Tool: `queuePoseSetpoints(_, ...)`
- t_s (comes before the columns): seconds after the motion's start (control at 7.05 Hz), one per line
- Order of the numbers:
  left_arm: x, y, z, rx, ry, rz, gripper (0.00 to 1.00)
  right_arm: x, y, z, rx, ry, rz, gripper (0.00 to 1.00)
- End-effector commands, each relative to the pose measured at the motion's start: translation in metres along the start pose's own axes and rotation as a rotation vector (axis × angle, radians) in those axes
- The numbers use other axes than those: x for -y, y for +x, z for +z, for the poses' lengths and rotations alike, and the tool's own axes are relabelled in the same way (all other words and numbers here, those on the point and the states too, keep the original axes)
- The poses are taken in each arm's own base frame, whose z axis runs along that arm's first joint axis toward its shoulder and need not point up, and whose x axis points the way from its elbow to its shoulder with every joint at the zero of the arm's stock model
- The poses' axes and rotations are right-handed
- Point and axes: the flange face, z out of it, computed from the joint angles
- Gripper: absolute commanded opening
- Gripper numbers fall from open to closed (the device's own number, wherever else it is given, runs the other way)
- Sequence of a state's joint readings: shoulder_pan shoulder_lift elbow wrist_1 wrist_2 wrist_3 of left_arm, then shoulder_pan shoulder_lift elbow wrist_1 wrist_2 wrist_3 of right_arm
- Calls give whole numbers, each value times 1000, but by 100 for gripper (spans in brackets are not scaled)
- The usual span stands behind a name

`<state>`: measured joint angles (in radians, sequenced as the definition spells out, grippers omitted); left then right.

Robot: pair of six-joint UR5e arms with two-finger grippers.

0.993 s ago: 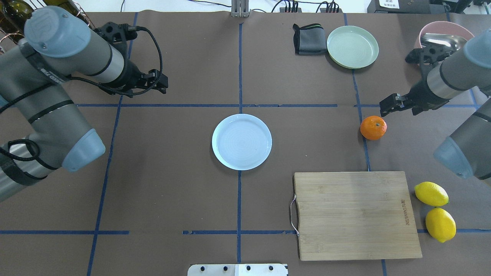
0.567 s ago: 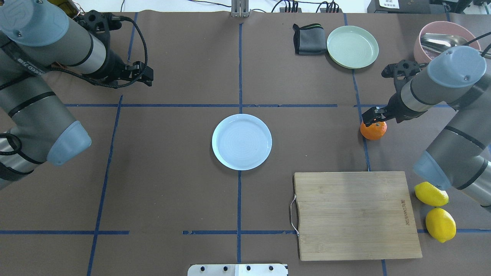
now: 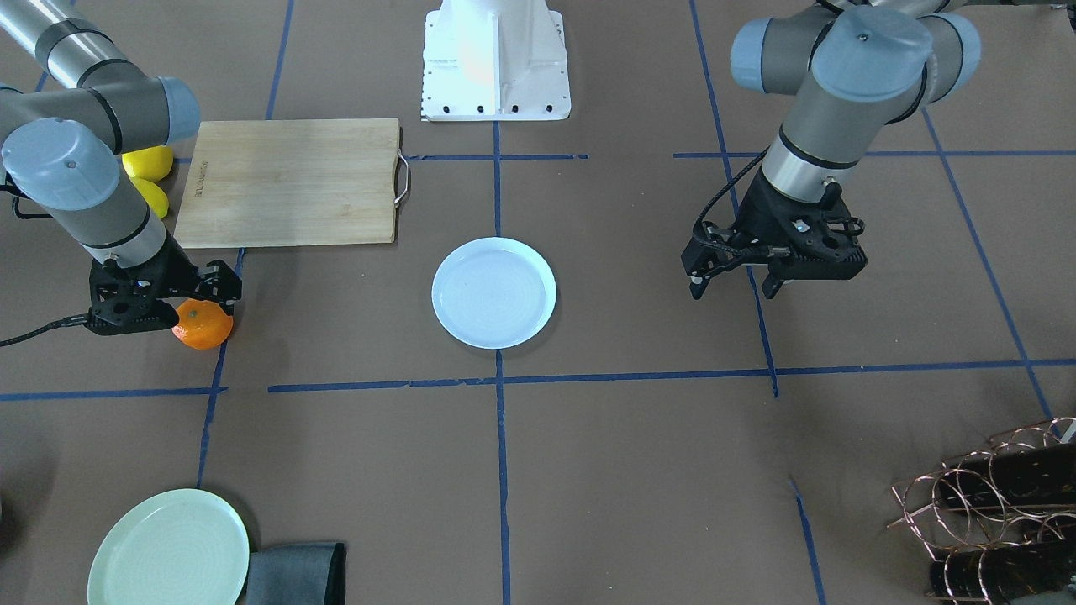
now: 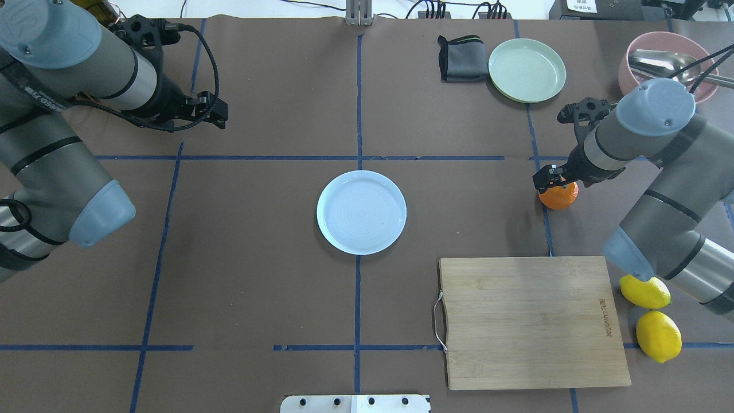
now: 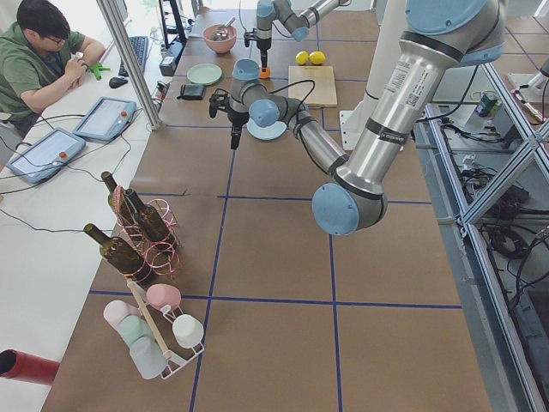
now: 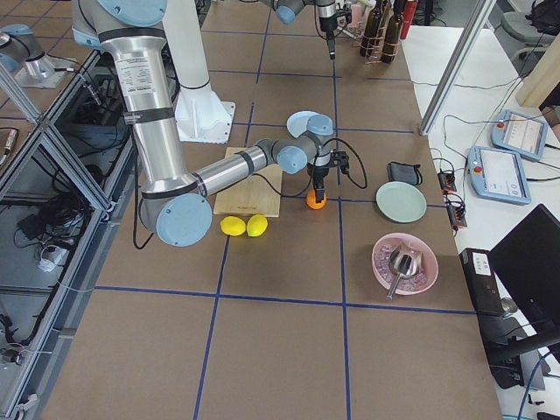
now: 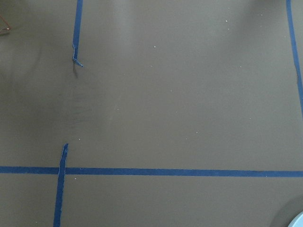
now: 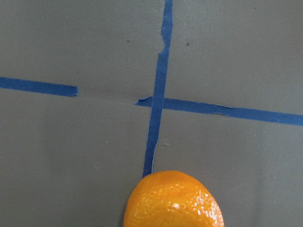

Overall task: Pick orange to plate
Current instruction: 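Grasp the orange mandarin with the right gripper and lift it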

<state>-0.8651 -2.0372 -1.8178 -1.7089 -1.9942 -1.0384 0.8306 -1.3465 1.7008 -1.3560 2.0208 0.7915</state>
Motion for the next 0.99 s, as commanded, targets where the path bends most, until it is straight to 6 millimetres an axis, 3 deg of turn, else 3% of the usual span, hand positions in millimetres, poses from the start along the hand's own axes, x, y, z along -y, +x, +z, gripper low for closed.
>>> queuePoseSetpoints(0.0, 0, 0, 0, 0, 0, 0, 100, 0, -1, 16, -15, -23, 1, 100)
queuePoseSetpoints(0.57, 0, 0, -1, 0, 2, 0, 100, 8, -4, 34, -33, -46, 6, 98)
queuePoseSetpoints(0.71, 0, 1, -2, -3, 3, 2, 100, 9, -4, 32, -29, -43, 2, 69)
queuePoseSetpoints(0.85, 0, 2, -2, -4, 4, 2, 100, 8, -7, 28, -19, -41, -4, 19)
